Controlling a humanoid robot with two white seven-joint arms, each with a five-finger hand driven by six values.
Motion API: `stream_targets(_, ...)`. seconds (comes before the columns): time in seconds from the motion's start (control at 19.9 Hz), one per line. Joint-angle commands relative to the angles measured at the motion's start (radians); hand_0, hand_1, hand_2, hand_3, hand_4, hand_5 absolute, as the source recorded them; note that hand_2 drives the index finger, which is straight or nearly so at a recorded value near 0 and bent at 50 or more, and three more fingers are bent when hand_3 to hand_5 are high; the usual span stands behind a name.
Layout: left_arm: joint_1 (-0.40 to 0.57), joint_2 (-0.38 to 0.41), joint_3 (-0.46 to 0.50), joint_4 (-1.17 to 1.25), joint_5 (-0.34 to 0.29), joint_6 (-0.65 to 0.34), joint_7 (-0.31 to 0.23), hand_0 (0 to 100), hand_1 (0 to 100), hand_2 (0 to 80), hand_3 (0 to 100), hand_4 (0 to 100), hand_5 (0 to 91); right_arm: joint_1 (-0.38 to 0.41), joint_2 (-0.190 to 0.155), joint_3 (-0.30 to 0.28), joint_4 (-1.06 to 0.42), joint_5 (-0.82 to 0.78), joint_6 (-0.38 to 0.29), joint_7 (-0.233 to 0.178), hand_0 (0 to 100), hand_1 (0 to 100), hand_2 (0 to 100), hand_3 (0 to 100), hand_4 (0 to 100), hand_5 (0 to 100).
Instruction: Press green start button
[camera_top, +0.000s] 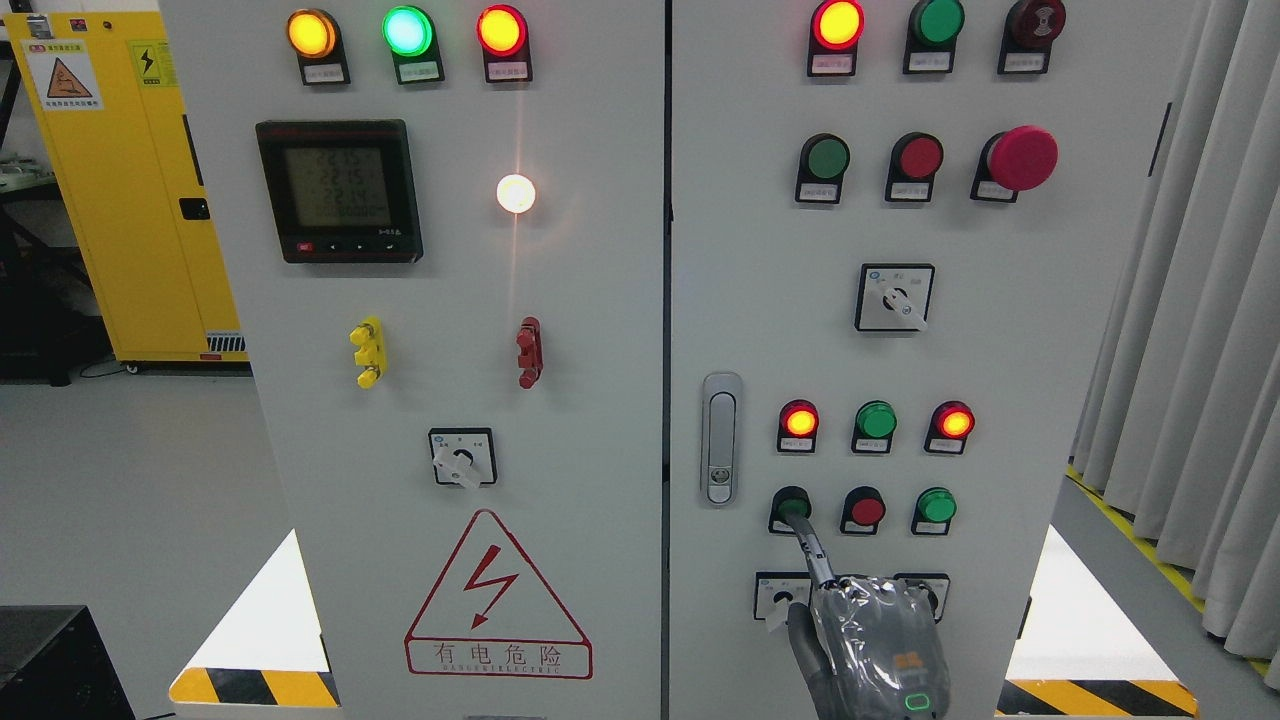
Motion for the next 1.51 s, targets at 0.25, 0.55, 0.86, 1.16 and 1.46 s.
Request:
stream_targets(0.25, 0.0, 0.0, 0.0, 0.0, 0.0, 0.0, 0.0, 12, 56, 0.0, 0, 0, 0.0, -0.01, 0.005, -0.01, 0.024, -0.003, 0.004, 0.006, 71, 95, 0, 100, 100, 100)
stream_targets(0.55, 0.0, 0.0, 0.0, 0.0, 0.0, 0.0, 0.0, 12, 56, 0.0, 0, 0, 0.0, -0.008, 0.005, -0.011, 0.026, -0.029, 0.007, 0.018, 71, 95, 0, 100, 100, 100)
stream_targets(0.86, 0.0, 0.0, -0.001, 0.0, 0.0, 0.0, 0.001, 12, 56, 0.0, 0, 0, 0.0, 0.002, 0.006, -0.011, -0.008, -0.031, 0.004, 0.011, 71, 95, 0, 100, 100, 100)
stream_targets(1.16, 0.0, 0.0, 0.0, 0.0, 0.0, 0.0, 0.0, 12, 56, 0.0, 0, 0, 0.0, 0.019, 0.008, -0.011, -0.049, -0.032, 0.004, 0.004, 72, 95, 0, 100, 100, 100)
stream_targets(1.46, 0.0, 0.0, 0.0, 0.0, 0.0, 0.0, 0.0, 12, 56, 0.0, 0, 0, 0.0, 0.073, 0.011, 0.006, -0.133, -0.082, -0.003, 0.004, 72, 95, 0, 100, 100, 100)
